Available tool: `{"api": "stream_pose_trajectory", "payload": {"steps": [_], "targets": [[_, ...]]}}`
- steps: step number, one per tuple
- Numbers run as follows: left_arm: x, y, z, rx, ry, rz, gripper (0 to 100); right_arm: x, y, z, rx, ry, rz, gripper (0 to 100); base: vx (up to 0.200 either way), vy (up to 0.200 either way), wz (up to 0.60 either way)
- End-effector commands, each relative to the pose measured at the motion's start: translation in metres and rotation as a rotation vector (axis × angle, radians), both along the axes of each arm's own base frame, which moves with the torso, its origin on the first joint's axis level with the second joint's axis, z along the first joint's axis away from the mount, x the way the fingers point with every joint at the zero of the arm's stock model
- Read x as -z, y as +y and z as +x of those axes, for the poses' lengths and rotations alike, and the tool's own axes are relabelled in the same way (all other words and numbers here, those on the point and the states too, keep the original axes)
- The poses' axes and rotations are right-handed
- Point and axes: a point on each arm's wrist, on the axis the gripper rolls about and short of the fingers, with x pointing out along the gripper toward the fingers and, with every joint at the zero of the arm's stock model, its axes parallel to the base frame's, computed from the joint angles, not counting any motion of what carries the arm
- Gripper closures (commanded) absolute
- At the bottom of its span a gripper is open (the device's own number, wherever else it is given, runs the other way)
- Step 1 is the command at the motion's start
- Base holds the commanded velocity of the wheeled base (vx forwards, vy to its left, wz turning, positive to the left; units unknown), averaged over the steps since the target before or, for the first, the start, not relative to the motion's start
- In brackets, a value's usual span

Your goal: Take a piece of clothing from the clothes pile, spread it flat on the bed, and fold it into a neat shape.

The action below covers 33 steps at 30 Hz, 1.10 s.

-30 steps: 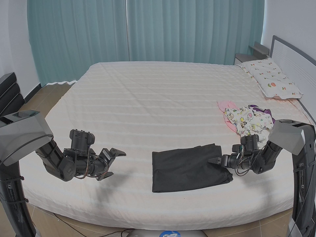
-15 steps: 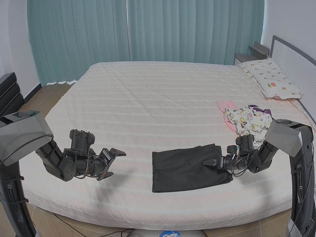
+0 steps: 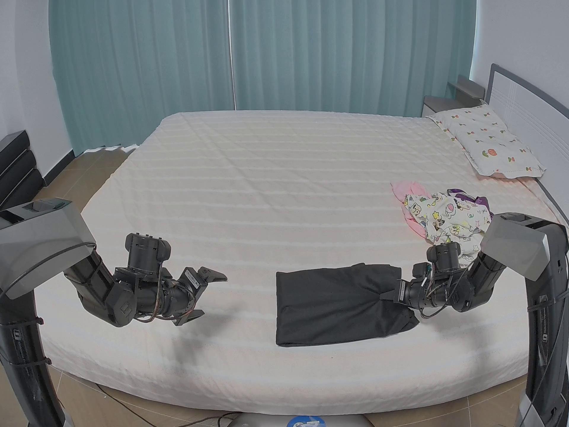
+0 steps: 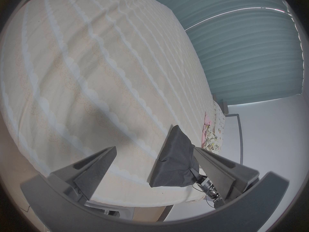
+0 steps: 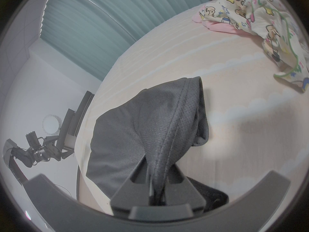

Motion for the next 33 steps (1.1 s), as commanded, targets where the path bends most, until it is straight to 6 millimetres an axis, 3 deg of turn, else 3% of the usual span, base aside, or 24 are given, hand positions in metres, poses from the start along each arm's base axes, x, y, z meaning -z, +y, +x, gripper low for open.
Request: {"api": "stream_pose_trajectory", "payload": {"steps": [1,14,18,33], "targets": [[0.001,0.000,0.000,0.000,0.001,0.000,0,-0.011,-0.007,-0.010,0.019,0.004,0.003,100,0.000,0.000,0.00],[0.000,0.000,0.000,0.000,-0.002,-0.001,0,-0.020,-0.020,-0.027,0.049,0.033,-0.002,100,0.000,0.000,0.00],[0.000,0.000,0.000,0.000,0.000,-0.001,0,-0.020,-0.025,-0.026,0.063,0.032,-0.003,100,-0.150,0.000,0.00],[0.000,0.000,0.001,0.000,-0.002,-0.001,0,-0.019,-0.025,-0.022,0.064,0.007,-0.010,100,0.000,0.000,0.00]]}}
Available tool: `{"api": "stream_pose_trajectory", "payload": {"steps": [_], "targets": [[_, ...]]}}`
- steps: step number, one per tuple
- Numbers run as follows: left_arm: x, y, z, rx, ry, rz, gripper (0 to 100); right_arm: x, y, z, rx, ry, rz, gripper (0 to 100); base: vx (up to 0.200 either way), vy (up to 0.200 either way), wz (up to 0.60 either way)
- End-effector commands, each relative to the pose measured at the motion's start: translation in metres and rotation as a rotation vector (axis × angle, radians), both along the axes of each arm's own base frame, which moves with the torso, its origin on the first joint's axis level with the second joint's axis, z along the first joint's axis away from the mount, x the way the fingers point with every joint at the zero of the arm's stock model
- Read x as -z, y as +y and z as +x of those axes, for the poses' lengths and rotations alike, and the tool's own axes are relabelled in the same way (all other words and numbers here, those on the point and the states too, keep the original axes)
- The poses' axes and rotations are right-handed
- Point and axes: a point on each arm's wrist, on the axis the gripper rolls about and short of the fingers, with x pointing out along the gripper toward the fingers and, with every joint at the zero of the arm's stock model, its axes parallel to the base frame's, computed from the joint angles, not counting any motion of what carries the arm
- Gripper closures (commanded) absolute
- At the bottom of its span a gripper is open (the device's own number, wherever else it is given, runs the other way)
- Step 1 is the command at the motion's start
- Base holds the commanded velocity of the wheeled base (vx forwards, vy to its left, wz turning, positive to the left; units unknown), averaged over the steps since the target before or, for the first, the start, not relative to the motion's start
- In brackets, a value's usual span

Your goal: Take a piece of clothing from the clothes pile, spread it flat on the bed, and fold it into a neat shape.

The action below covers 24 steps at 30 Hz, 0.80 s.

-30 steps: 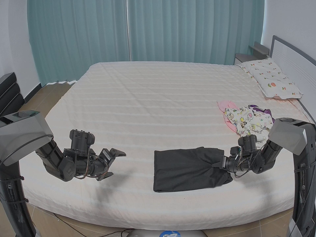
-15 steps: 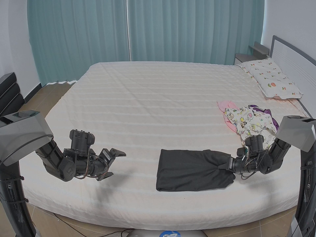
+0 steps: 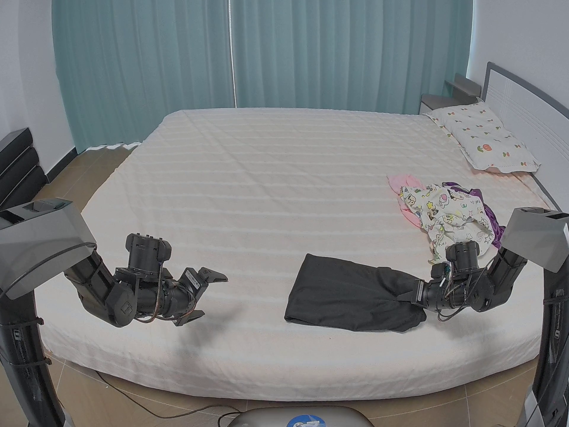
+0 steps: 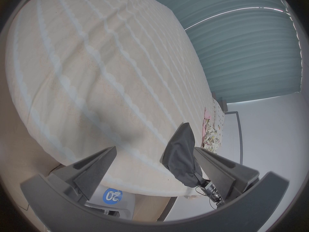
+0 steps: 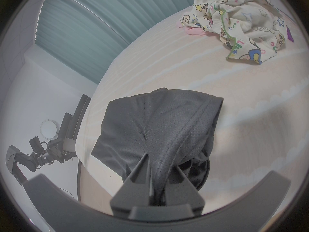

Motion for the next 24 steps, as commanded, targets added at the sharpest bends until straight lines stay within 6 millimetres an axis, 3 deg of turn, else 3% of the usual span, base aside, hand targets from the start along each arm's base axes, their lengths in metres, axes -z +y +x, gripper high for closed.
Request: {"api": "stream_pose_trajectory", "payload": {"steps": [1,7,24], "targets": [[0.001,0.000,0.000,0.000,0.002,0.000,0,-0.002,0.001,0.004,0.005,-0.028,0.004,100,0.000,0.000,0.00],[0.001,0.000,0.000,0.000,0.002,0.000,0,0.004,0.005,0.015,0.066,-0.151,-0.004,100,0.000,0.000,0.00],[-0.001,0.001,0.002,-0.009,-0.001,-0.005,0,0.001,-0.003,0.015,0.088,-0.157,-0.012,100,0.000,0.000,0.00]]}}
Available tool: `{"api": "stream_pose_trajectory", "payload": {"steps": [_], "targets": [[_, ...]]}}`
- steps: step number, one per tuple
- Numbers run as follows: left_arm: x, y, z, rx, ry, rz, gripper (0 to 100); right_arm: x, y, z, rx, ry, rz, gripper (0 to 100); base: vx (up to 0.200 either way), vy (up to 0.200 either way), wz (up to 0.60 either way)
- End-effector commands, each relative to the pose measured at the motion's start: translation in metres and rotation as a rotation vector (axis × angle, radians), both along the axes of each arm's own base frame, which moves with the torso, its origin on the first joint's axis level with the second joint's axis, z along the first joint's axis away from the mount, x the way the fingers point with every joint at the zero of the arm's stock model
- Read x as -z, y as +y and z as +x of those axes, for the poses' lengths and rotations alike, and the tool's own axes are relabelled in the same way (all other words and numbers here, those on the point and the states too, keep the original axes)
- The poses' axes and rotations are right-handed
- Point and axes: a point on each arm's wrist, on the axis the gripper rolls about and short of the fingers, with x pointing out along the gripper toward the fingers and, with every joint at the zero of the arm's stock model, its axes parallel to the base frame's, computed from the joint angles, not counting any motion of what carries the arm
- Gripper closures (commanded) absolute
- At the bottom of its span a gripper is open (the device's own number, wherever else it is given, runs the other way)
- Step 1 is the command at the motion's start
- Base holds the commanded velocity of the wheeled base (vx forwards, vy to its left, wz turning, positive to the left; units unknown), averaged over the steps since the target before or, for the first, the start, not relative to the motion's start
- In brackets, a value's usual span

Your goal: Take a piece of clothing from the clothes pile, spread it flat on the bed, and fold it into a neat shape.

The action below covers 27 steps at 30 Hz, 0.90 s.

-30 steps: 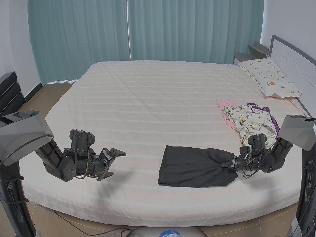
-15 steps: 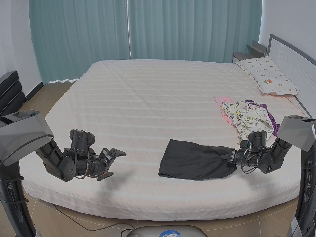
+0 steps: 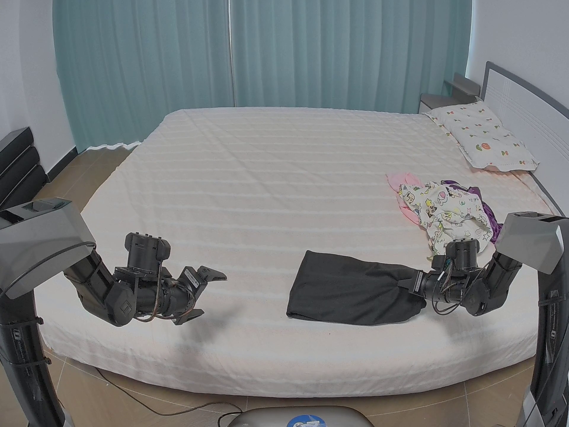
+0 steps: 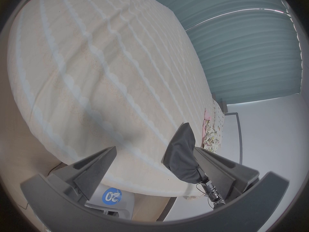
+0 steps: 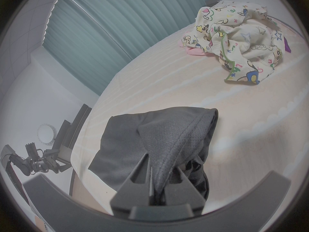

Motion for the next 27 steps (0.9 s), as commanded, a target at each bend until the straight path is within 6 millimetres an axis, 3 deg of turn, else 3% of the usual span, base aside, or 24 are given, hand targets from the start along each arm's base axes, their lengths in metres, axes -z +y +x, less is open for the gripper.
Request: {"api": "stream_pose_trajectory", "payload": {"steps": [1,3,27], "targets": [[0.0000,0.0001,0.0007,-0.001,-0.001,-0.001,0,0.0021,-0.0015,0.0005,0.004,0.003,-0.001,100,0.000,0.000,0.00],[-0.0002,0.0001,0.0008,-0.001,-0.001,-0.003,0,0.0021,-0.0021,0.0006,0.005,0.003,-0.001,100,0.000,0.000,0.00],[-0.0002,0.0001,0.0008,-0.001,-0.001,-0.003,0,-0.0003,-0.0062,0.0011,0.014,-0.004,-0.001,100,0.000,-0.200,0.00]]}}
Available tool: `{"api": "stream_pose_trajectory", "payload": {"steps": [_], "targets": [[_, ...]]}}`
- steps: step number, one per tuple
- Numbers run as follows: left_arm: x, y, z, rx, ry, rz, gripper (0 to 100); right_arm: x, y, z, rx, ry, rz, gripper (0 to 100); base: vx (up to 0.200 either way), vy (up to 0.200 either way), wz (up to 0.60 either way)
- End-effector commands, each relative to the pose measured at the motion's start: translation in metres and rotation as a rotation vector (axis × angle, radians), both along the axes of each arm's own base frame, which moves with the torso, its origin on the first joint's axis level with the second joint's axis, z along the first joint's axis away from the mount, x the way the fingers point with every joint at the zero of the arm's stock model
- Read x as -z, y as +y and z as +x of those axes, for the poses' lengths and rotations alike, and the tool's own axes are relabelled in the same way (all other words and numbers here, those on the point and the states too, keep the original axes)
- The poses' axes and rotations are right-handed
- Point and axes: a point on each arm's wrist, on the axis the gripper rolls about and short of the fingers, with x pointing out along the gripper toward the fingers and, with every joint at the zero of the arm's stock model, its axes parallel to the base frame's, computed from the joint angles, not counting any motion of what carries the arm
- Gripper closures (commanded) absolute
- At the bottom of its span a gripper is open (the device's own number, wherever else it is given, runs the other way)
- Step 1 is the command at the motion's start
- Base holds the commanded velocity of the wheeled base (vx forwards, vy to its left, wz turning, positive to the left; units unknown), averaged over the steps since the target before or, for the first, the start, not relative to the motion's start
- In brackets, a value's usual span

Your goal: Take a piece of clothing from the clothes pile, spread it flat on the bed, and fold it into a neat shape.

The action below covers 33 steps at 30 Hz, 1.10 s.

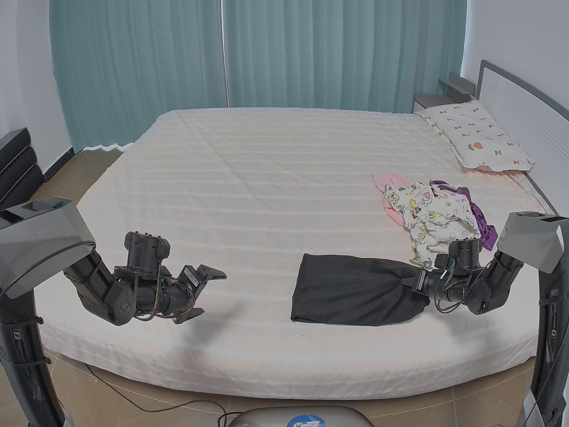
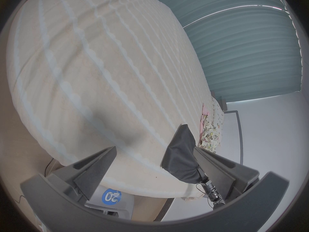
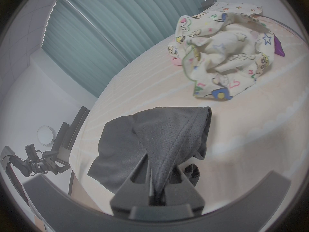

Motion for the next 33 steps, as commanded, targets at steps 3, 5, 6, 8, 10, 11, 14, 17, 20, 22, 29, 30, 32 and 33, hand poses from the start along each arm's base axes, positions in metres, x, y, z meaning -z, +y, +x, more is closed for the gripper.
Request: {"api": "stream_pose_trajectory", "payload": {"steps": [3,5,6,8,10,11,14,17,20,22,29,30,32,33], "targets": [[0.0005,0.0001,0.0000,0.000,0.002,0.000,0,-0.0005,0.0000,-0.0014,-0.001,0.002,0.000,100,0.000,-0.200,0.00],[0.0005,0.0001,0.0000,0.000,0.002,0.000,0,-0.0005,0.0000,-0.0014,-0.001,0.002,0.000,100,0.000,-0.200,0.00],[0.0005,0.0001,0.0000,0.000,0.002,0.000,0,-0.0005,0.0000,-0.0014,-0.001,0.002,0.000,100,0.000,-0.200,0.00],[0.0005,0.0001,0.0000,0.000,0.002,0.000,0,-0.0005,0.0000,-0.0014,-0.001,0.002,0.000,100,0.000,-0.200,0.00],[0.0005,0.0001,0.0000,0.000,0.002,0.000,0,-0.0005,0.0000,-0.0014,-0.001,0.002,0.000,100,0.000,-0.200,0.00],[0.0005,0.0001,0.0000,0.000,0.002,0.000,0,-0.0005,0.0000,-0.0014,-0.001,0.002,0.000,100,0.000,-0.200,0.00],[0.0005,0.0001,0.0000,0.001,0.001,0.001,0,0.0006,0.0000,-0.0021,-0.001,0.007,0.000,100,0.000,-0.200,0.00],[0.0005,0.0001,0.0000,0.001,0.001,0.001,0,0.0006,0.0000,-0.0021,-0.001,0.007,0.000,100,0.000,-0.200,0.00],[0.0005,0.0001,0.0000,0.001,0.001,0.001,0,0.0021,0.0006,-0.0027,-0.002,0.012,0.000,100,0.000,-0.200,0.00],[0.0005,0.0001,0.0000,0.001,0.001,0.001,0,0.0029,0.0017,-0.0032,-0.005,0.015,0.000,100,0.000,-0.200,0.00],[0.0010,0.0000,0.0000,0.002,0.002,0.002,0,0.0052,0.0045,-0.0065,-0.012,0.032,0.000,100,0.000,-0.143,0.00],[0.0021,0.0000,0.0001,0.002,0.005,0.003,0,0.0070,0.0044,-0.0073,-0.012,0.041,-0.001,100,0.000,0.000,0.00],[0.0021,0.0001,0.0001,0.000,0.004,0.004,0,0.0087,0.0055,-0.0080,-0.013,0.061,0.000,0,0.000,0.000,0.00],[0.0021,0.0001,0.0001,0.001,0.004,0.005,0,0.0087,0.0055,-0.0084,-0.014,0.068,0.002,0,0.000,0.000,0.00]]}}
